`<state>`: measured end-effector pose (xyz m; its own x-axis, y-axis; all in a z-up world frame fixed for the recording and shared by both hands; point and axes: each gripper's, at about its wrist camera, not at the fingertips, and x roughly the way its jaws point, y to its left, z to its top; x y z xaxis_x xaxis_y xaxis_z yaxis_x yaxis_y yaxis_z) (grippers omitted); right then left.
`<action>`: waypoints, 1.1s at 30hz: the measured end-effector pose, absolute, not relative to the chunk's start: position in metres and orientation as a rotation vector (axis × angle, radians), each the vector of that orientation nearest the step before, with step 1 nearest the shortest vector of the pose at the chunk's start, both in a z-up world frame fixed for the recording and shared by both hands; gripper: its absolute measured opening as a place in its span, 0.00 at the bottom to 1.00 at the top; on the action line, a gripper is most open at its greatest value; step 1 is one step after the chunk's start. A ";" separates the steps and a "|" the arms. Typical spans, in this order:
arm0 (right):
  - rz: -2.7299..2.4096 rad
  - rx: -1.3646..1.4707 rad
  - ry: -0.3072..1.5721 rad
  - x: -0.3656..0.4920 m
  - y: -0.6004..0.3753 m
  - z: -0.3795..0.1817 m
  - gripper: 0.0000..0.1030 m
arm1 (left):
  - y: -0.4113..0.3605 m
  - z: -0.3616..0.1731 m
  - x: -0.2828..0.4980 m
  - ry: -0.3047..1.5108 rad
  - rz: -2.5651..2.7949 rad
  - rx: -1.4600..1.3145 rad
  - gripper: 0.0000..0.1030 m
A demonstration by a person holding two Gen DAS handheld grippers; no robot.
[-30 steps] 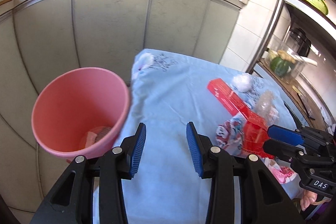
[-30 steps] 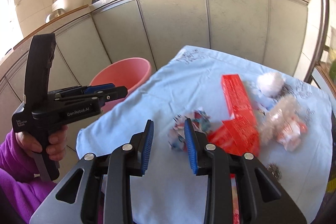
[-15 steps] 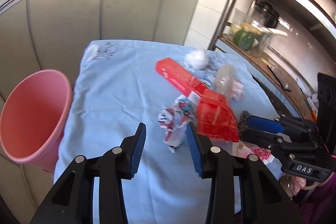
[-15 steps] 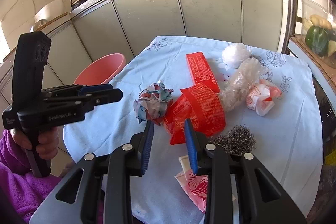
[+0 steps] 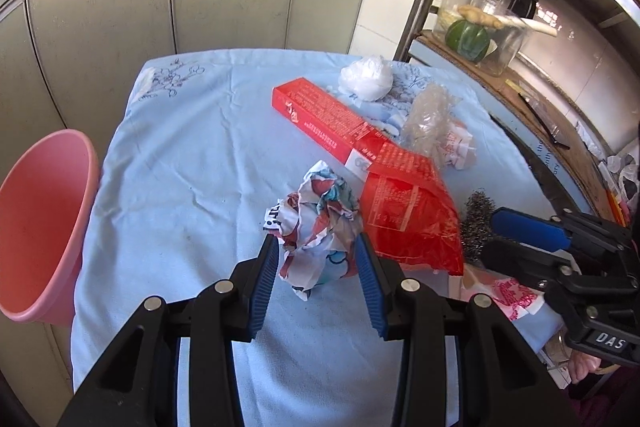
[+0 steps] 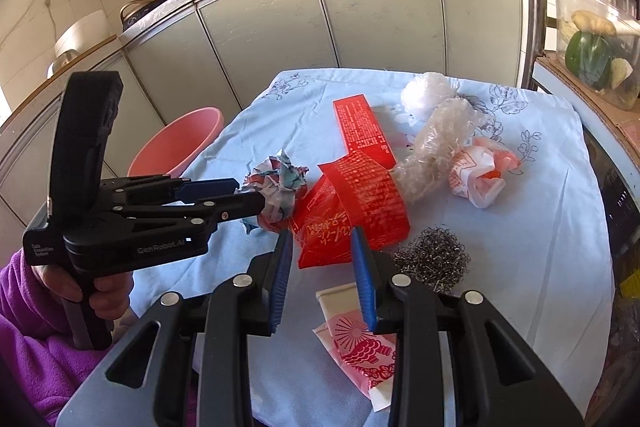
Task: Collect trash
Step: 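Move both tools back over the table toward the crumpled wrapper, then grasp the crumpled wrapper with the left tool while the right tool grasps the red bag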
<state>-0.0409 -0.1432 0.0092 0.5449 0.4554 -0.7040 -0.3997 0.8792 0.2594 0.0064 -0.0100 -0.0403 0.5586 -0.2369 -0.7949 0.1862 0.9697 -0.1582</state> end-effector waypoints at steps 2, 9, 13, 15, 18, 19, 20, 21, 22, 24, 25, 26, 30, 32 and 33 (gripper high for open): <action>0.503 0.074 0.853 -0.041 -0.144 0.009 0.30 | -0.008 -0.044 0.009 0.963 -0.250 -0.072 0.37; 0.504 0.073 0.856 -0.040 -0.142 0.007 0.30 | -0.005 -0.040 0.004 0.937 -0.253 -0.084 0.23; 0.506 0.071 0.860 -0.040 -0.141 0.007 0.30 | 0.000 -0.034 -0.001 0.908 -0.253 -0.099 0.19; 0.501 0.070 0.870 -0.039 -0.140 0.005 0.35 | 0.003 -0.030 -0.004 0.892 -0.258 -0.106 0.19; 0.500 0.072 0.877 -0.038 -0.139 0.003 0.45 | 0.008 -0.025 -0.008 0.872 -0.256 -0.114 0.19; 0.500 0.067 0.879 -0.038 -0.138 0.003 0.45 | 0.010 -0.025 -0.009 0.869 -0.256 -0.120 0.19; 0.500 0.062 0.880 -0.038 -0.137 0.003 0.45 | 0.011 -0.024 -0.010 0.868 -0.255 -0.125 0.19; 0.499 0.055 0.883 -0.038 -0.136 0.002 0.45 | 0.013 -0.024 -0.010 0.868 -0.252 -0.131 0.19; 0.496 0.049 0.884 -0.037 -0.134 0.001 0.45 | 0.015 -0.024 -0.010 0.868 -0.250 -0.138 0.19; 0.485 0.040 0.886 -0.034 -0.132 -0.001 0.45 | 0.018 -0.025 -0.012 0.868 -0.248 -0.148 0.19; 0.475 0.034 0.887 -0.032 -0.130 -0.002 0.46 | 0.019 -0.025 -0.012 0.868 -0.246 -0.151 0.19; 0.468 0.028 0.889 -0.030 -0.130 -0.004 0.46 | 0.020 -0.025 -0.013 0.868 -0.247 -0.154 0.19; 0.455 -0.004 0.913 -0.026 -0.122 -0.011 0.46 | 0.024 -0.025 -0.014 0.865 -0.246 -0.164 0.19; 0.447 -0.024 0.916 -0.025 -0.119 -0.012 0.46 | 0.026 -0.026 -0.014 0.867 -0.242 -0.173 0.20; 0.446 -0.028 0.916 -0.025 -0.118 -0.012 0.45 | 0.027 -0.026 -0.013 0.868 -0.242 -0.177 0.20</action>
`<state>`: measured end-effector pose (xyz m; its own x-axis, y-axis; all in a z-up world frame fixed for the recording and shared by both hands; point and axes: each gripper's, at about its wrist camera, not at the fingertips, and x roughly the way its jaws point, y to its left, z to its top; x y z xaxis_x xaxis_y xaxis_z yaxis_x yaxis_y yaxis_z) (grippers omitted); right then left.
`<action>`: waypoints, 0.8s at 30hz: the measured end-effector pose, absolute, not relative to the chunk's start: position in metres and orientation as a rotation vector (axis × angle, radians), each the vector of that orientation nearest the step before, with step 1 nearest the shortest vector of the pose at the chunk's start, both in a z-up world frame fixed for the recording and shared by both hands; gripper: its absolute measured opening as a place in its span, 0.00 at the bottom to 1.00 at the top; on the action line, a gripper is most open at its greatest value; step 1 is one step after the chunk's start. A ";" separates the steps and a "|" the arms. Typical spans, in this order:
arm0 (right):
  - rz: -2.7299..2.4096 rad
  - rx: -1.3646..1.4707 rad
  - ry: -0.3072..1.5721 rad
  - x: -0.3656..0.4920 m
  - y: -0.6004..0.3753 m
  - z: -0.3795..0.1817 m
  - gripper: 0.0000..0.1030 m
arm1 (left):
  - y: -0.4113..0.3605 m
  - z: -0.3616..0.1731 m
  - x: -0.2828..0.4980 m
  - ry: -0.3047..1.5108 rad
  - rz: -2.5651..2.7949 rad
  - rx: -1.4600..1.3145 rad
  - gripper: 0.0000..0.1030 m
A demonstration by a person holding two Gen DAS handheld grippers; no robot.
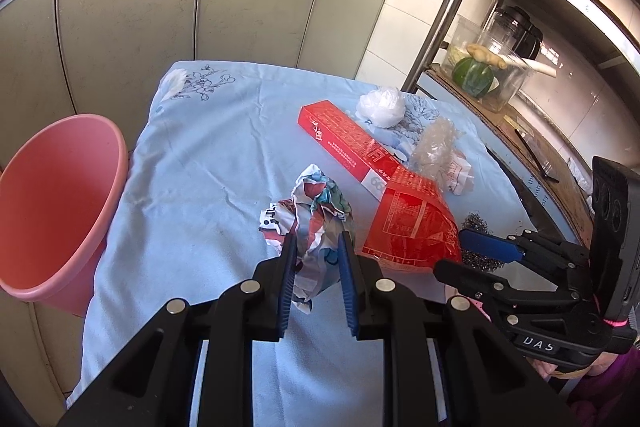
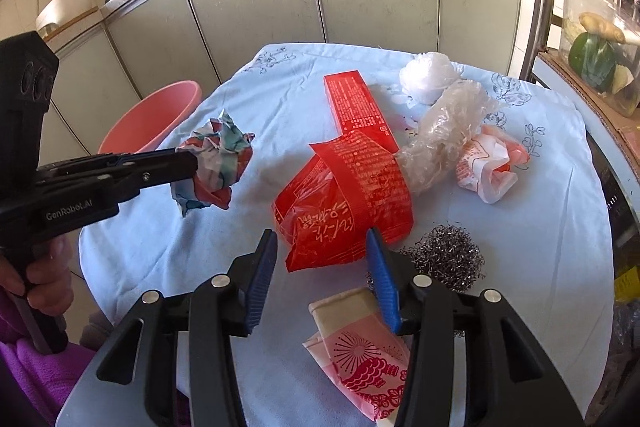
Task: Collect trash
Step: 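Grasp the crumpled wrapper with the left tool while the right tool grasps the red bag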
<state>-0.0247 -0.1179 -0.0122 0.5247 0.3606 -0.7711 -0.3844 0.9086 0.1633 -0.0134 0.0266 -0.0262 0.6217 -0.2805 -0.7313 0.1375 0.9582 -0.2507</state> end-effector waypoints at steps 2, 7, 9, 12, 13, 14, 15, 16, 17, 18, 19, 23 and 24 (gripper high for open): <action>0.429 -0.031 0.921 -0.024 -0.119 -0.014 0.45 | 0.028 -0.027 -0.013 0.869 -0.242 -0.181 0.20; 0.409 0.000 0.943 -0.021 -0.125 -0.019 0.20 | 0.029 -0.026 -0.014 0.862 -0.244 -0.188 0.20; 0.408 0.013 0.939 -0.021 -0.128 -0.019 0.17 | 0.030 -0.025 -0.015 0.859 -0.244 -0.191 0.19; 0.411 0.016 0.917 -0.024 -0.130 -0.015 0.14 | 0.032 -0.024 -0.016 0.853 -0.244 -0.194 0.19; 0.413 0.013 0.911 -0.024 -0.131 -0.014 0.14 | 0.033 -0.024 -0.016 0.851 -0.244 -0.194 0.19; 0.415 0.010 0.904 -0.026 -0.130 -0.012 0.13 | 0.034 -0.023 -0.016 0.847 -0.242 -0.195 0.19; 0.418 0.006 0.899 -0.027 -0.130 -0.010 0.12 | 0.035 -0.022 -0.016 0.844 -0.241 -0.196 0.19; 0.421 0.005 0.894 -0.028 -0.130 -0.009 0.12 | 0.036 -0.022 -0.017 0.841 -0.240 -0.196 0.19; 0.426 0.004 0.886 -0.030 -0.130 -0.007 0.12 | 0.037 -0.021 -0.017 0.837 -0.239 -0.198 0.19; 0.435 0.005 0.873 -0.032 -0.130 -0.003 0.12 | 0.038 -0.020 -0.018 0.833 -0.237 -0.200 0.19; 0.442 0.003 0.865 -0.033 -0.129 -0.001 0.12 | 0.039 -0.019 -0.018 0.828 -0.235 -0.200 0.19; 0.468 -0.009 0.820 -0.035 -0.124 0.012 0.12 | 0.046 -0.012 -0.021 0.801 -0.218 -0.205 0.19; 0.475 -0.011 0.813 -0.034 -0.122 0.015 0.12 | 0.048 -0.010 -0.022 0.794 -0.213 -0.206 0.19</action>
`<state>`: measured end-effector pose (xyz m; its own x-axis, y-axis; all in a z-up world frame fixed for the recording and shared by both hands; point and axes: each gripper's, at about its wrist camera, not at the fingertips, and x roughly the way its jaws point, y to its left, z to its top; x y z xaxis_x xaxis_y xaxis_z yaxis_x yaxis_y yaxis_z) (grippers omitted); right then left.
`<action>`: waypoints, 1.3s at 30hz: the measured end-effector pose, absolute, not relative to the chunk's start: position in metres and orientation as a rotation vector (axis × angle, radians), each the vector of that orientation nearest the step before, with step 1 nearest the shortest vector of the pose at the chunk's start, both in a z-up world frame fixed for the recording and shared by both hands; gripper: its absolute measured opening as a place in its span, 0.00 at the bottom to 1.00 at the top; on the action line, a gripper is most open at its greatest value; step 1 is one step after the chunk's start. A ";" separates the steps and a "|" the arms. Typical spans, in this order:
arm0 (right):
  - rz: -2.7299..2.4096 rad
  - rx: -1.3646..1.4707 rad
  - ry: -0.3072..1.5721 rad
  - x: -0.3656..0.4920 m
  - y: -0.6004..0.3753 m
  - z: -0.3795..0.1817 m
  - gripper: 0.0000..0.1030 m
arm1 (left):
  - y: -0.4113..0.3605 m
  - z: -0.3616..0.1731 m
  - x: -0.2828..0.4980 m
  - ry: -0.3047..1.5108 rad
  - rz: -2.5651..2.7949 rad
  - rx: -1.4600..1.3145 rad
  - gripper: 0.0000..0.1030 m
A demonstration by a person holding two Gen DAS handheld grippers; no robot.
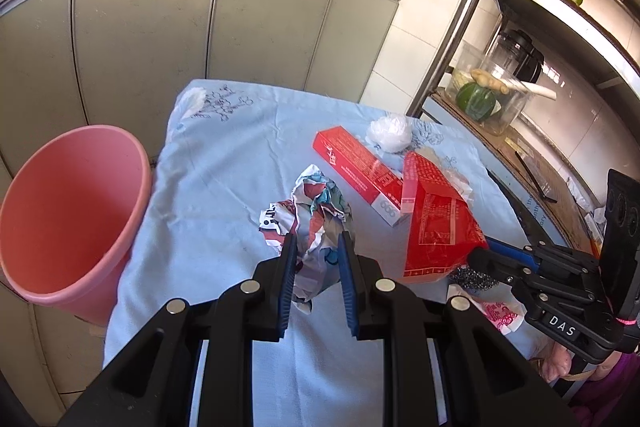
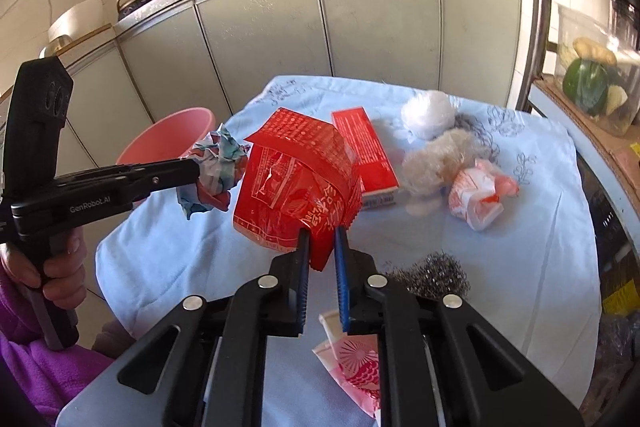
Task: Collect trash
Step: 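Grasp the crumpled wrapper with the left tool while the right tool grasps the red bag, then carry the wrapper and red bag over the pink bin and release both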
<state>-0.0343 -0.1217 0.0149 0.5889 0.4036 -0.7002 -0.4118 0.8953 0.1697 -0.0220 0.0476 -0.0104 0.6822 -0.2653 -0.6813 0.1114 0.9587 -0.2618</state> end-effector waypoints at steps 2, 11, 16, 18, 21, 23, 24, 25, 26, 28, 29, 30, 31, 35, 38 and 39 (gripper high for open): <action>0.488 -0.009 0.801 -0.032 -0.119 0.019 0.12 | 0.052 -0.006 -0.024 0.774 -0.199 -0.210 0.19; 0.553 -0.019 0.757 -0.018 -0.090 0.034 0.12 | 0.076 0.007 -0.032 0.709 -0.115 -0.230 0.19; 0.594 -0.022 0.743 -0.006 -0.069 0.041 0.12 | 0.096 0.013 -0.038 0.675 -0.041 -0.237 0.19; 0.611 -0.030 0.736 -0.003 -0.059 0.042 0.12 | 0.105 0.014 -0.039 0.662 -0.008 -0.237 0.19; 0.643 -0.042 0.732 0.004 -0.041 0.044 0.12 | 0.122 0.017 -0.044 0.638 0.056 -0.238 0.19; 0.670 -0.050 0.732 0.008 -0.028 0.046 0.12 | 0.132 0.018 -0.047 0.628 0.091 -0.244 0.19; 0.681 -0.055 0.733 0.010 -0.021 0.046 0.12 | 0.138 0.019 -0.048 0.625 0.107 -0.249 0.19; 0.696 -0.061 0.733 0.013 -0.013 0.046 0.12 | 0.144 0.019 -0.050 0.623 0.124 -0.254 0.19; 0.708 -0.065 0.730 0.015 -0.006 0.047 0.12 | 0.150 0.018 -0.051 0.620 0.138 -0.259 0.19; 0.730 -0.074 0.725 0.016 0.008 0.047 0.12 | 0.160 0.018 -0.054 0.614 0.173 -0.261 0.19; 0.739 -0.075 0.725 0.017 0.014 0.047 0.12 | 0.164 0.018 -0.055 0.611 0.190 -0.261 0.19; 0.753 -0.076 0.728 0.019 0.022 0.047 0.12 | 0.168 0.017 -0.056 0.609 0.203 -0.262 0.20; 0.761 -0.078 0.731 0.020 0.029 0.046 0.12 | 0.173 0.017 -0.057 0.607 0.217 -0.264 0.19; 0.797 -0.105 0.750 0.024 0.058 0.040 0.12 | 0.189 0.013 -0.061 0.605 0.266 -0.270 0.19; 0.816 -0.119 0.767 0.029 0.076 0.035 0.12 | 0.200 0.007 -0.060 0.615 0.295 -0.275 0.20; 0.823 -0.124 0.776 0.031 0.083 0.032 0.12 | 0.203 0.005 -0.060 0.619 0.304 -0.277 0.20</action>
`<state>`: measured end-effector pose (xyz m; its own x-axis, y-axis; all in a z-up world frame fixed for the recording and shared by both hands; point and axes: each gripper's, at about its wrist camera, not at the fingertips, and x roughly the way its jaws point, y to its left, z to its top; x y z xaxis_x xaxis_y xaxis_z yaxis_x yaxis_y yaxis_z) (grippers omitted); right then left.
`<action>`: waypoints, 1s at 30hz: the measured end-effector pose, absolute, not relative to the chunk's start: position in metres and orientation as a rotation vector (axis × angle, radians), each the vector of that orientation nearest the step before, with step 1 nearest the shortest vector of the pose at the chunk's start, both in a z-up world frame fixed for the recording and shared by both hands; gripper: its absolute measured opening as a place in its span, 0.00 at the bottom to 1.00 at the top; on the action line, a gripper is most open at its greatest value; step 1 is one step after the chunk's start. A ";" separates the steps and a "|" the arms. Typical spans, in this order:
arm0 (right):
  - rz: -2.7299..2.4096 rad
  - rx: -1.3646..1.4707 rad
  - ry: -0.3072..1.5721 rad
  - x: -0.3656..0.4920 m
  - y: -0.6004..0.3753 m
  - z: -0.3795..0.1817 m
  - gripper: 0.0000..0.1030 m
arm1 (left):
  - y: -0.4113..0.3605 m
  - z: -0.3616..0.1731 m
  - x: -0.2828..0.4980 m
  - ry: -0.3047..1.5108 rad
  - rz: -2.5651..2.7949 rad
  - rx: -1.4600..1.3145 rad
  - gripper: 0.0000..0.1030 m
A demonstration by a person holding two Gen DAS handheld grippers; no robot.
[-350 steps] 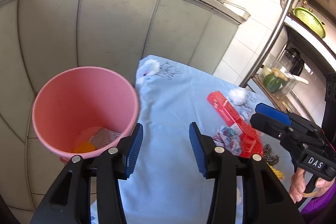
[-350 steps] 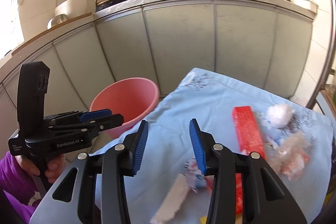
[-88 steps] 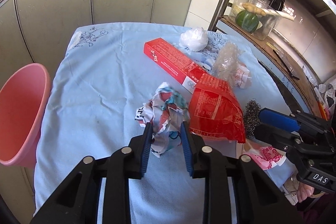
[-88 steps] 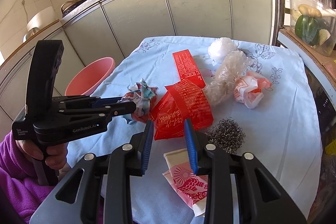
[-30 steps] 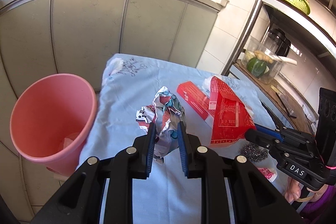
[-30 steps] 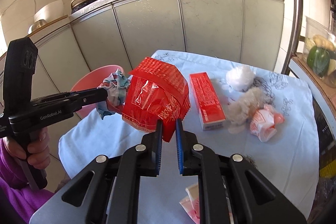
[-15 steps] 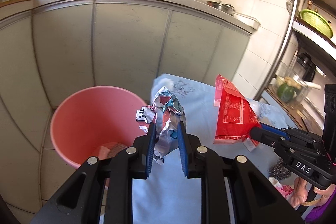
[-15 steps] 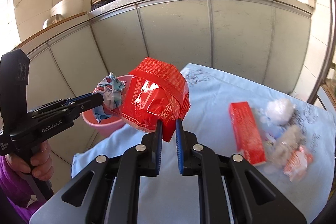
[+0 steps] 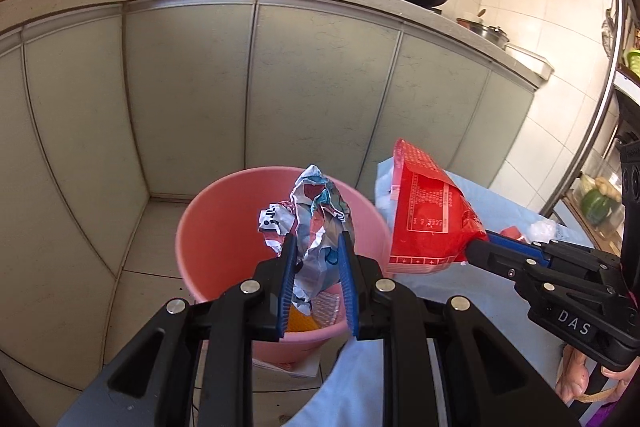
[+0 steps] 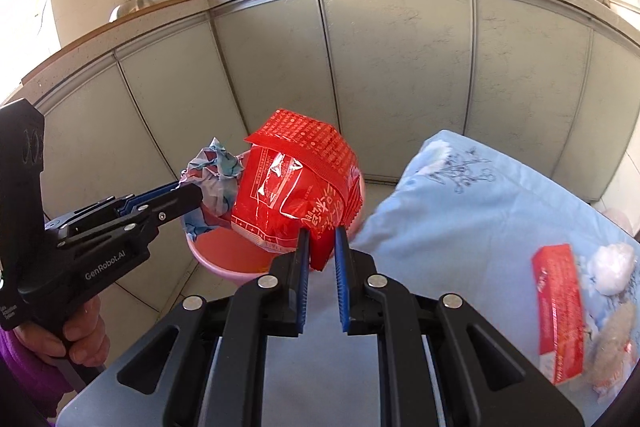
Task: Collect trash
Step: 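Carry the wrapper and red bag over the pink bin and release both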
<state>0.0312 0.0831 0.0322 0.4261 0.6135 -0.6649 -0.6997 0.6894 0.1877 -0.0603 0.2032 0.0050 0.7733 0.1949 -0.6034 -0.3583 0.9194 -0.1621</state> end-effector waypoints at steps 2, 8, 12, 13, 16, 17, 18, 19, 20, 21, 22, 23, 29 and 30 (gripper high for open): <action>0.827 -0.133 0.787 0.034 0.094 0.028 0.12 | 0.210 0.000 -0.061 0.629 0.323 -0.274 0.20; 0.841 -0.155 0.838 0.043 0.118 0.012 0.12 | 0.227 -0.019 -0.057 0.671 0.355 -0.291 0.20; 0.846 -0.174 0.863 0.048 0.130 0.000 0.12 | 0.236 -0.030 -0.054 0.697 0.371 -0.301 0.20; 0.845 -0.179 0.870 0.049 0.134 -0.003 0.12 | 0.237 -0.032 -0.053 0.702 0.374 -0.302 0.20; 0.843 -0.186 0.887 0.054 0.140 -0.010 0.12 | 0.242 -0.038 -0.051 0.718 0.381 -0.309 0.20; 0.839 -0.188 0.895 0.056 0.142 -0.013 0.12 | 0.243 -0.039 -0.047 0.722 0.382 -0.311 0.20; 0.837 -0.188 0.901 0.057 0.143 -0.015 0.12 | 0.244 -0.041 -0.047 0.726 0.383 -0.311 0.20; 0.835 -0.187 0.906 0.059 0.144 -0.016 0.12 | 0.245 -0.043 -0.046 0.730 0.383 -0.310 0.20; 0.833 -0.186 0.912 0.060 0.145 -0.017 0.12 | 0.243 -0.045 -0.046 0.733 0.384 -0.310 0.20; 0.830 -0.183 0.920 0.062 0.146 -0.019 0.12 | 0.243 -0.047 -0.045 0.737 0.384 -0.311 0.20; 0.828 -0.181 0.925 0.063 0.147 -0.021 0.12 | 0.244 -0.049 -0.044 0.741 0.385 -0.312 0.20; 0.827 -0.179 0.928 0.064 0.148 -0.022 0.12 | 0.244 -0.050 -0.044 0.744 0.387 -0.314 0.20; 0.820 -0.184 0.934 0.065 0.155 -0.027 0.12 | 0.249 -0.056 -0.046 0.752 0.395 -0.324 0.21; 0.819 -0.184 0.934 0.065 0.155 -0.026 0.12 | 0.249 -0.056 -0.045 0.753 0.396 -0.326 0.21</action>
